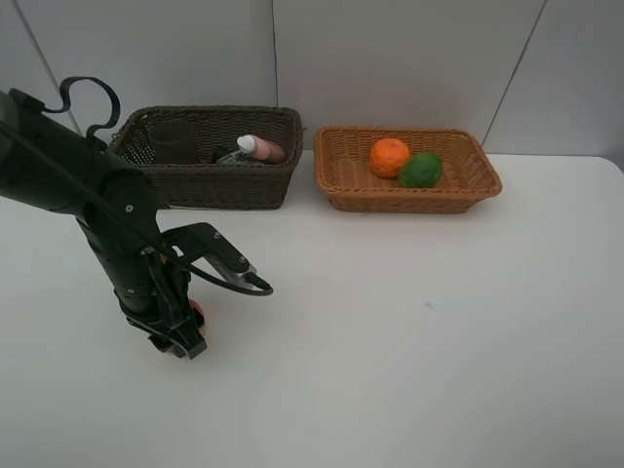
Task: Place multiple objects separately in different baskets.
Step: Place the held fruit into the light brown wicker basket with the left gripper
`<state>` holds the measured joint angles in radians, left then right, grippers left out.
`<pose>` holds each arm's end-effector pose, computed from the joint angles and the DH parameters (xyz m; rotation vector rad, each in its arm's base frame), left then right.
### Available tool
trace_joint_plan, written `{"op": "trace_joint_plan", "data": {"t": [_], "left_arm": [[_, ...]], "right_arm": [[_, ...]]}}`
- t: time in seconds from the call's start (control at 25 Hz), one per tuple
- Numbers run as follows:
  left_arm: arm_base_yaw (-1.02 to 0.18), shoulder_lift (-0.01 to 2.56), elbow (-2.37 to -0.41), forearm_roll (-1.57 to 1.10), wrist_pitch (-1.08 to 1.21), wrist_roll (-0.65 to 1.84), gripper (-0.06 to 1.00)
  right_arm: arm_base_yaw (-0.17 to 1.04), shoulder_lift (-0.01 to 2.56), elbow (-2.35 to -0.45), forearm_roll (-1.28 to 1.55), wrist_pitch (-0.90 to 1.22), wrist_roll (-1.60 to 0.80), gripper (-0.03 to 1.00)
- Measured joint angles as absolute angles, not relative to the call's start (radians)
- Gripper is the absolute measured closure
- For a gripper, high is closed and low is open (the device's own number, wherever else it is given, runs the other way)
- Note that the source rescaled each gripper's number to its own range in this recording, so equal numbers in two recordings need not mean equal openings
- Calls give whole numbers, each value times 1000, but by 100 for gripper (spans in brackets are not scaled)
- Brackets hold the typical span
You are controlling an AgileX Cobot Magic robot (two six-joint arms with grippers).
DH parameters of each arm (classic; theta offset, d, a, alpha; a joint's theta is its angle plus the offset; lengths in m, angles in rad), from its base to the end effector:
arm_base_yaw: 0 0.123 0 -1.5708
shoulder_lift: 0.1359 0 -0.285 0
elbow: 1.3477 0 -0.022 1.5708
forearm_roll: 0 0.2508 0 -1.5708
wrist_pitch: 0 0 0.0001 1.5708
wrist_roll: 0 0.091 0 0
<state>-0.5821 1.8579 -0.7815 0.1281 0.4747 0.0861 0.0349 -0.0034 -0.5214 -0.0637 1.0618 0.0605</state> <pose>0.2394 -0.1512 0.0951 1.1475 2.7955 0.0550 -0.0079 -0.0053 0.2832 0.0298 2.0188 -0.0153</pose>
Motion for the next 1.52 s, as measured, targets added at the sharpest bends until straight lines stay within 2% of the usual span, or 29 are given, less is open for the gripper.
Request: {"op": "trace_joint_plan", "data": {"t": [0.48,0.6,0.92,1.04,1.32,1.52], "left_arm": [[-582,1858,-783,128,479,86,22],[-582,1858,-828,128,555,85,22],[-603,1797,-1153,126,898,-72,22],[-631,1797,-1278,126,948,-91,22],[-678,1819,-1519,104,899,-107,22],[-680,1889,-1614,63,732,-109,22]], "right_arm": [[35,-3,-521,-64,1062,61,34],[35,-3,-521,-64,1062,61,34],[35,-3,-521,-64,1062,61,34],[35,-3,-521,-64,1062,61,34],[35,-3,-521,-64,1062,61,34],[35,-3,-521,-64,1062,61,34]]}}
